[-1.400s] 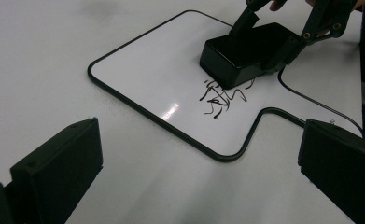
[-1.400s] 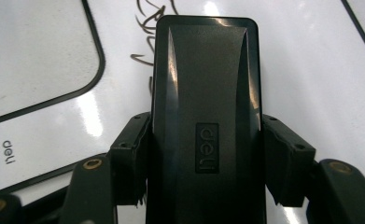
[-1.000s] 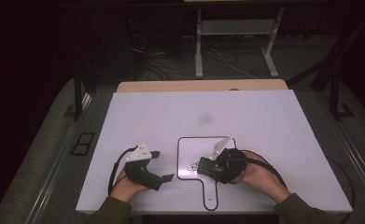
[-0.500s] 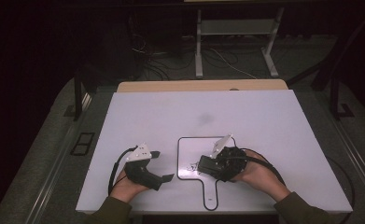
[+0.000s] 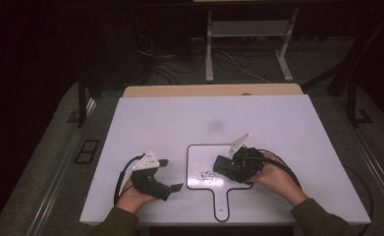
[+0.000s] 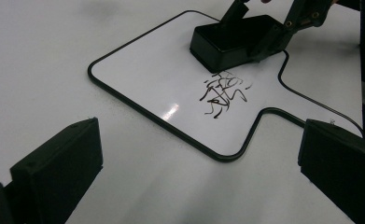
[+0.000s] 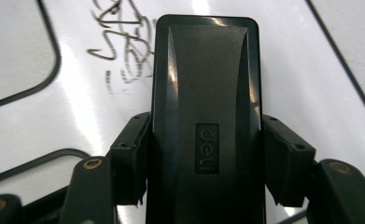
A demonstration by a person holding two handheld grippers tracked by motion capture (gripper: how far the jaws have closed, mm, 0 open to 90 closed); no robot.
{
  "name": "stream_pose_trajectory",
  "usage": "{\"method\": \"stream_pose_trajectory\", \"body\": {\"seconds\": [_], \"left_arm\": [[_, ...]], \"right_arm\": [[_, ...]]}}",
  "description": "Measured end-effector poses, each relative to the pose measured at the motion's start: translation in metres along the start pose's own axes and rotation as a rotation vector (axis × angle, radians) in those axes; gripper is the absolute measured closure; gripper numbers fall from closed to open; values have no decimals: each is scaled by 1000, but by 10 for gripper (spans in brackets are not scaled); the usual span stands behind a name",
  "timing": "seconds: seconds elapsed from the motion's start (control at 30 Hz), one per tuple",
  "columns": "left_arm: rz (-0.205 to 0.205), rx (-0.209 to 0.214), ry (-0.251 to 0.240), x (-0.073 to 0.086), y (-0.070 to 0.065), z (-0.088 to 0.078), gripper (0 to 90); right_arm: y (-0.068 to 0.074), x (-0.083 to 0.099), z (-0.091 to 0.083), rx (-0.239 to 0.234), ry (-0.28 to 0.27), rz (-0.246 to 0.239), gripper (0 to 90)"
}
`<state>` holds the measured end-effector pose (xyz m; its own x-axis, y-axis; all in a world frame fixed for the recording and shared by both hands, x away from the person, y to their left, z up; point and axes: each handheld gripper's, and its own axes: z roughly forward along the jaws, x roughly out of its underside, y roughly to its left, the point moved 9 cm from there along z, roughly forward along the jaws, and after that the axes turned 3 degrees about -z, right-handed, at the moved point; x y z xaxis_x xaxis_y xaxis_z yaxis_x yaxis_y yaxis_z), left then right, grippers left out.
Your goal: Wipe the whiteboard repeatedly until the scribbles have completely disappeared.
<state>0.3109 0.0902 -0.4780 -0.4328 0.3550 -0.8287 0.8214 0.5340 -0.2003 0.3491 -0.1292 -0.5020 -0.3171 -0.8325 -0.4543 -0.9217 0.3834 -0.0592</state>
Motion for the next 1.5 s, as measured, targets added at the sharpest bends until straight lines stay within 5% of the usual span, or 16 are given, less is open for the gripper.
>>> {"method": "stream_pose_trajectory", "body": {"seconds": [0.37,1.27,1.5], "left_arm": [[1,0,0,0,0,1,0],[3,-1,1,0,0,0,0],[2,0,0,0,0,0,0]], "right_arm": [[-24,6,-1,34,0,56,387],[27,1,-3,-27,24,-52,387],[12,5,-4,5,33,-23,387]]}}
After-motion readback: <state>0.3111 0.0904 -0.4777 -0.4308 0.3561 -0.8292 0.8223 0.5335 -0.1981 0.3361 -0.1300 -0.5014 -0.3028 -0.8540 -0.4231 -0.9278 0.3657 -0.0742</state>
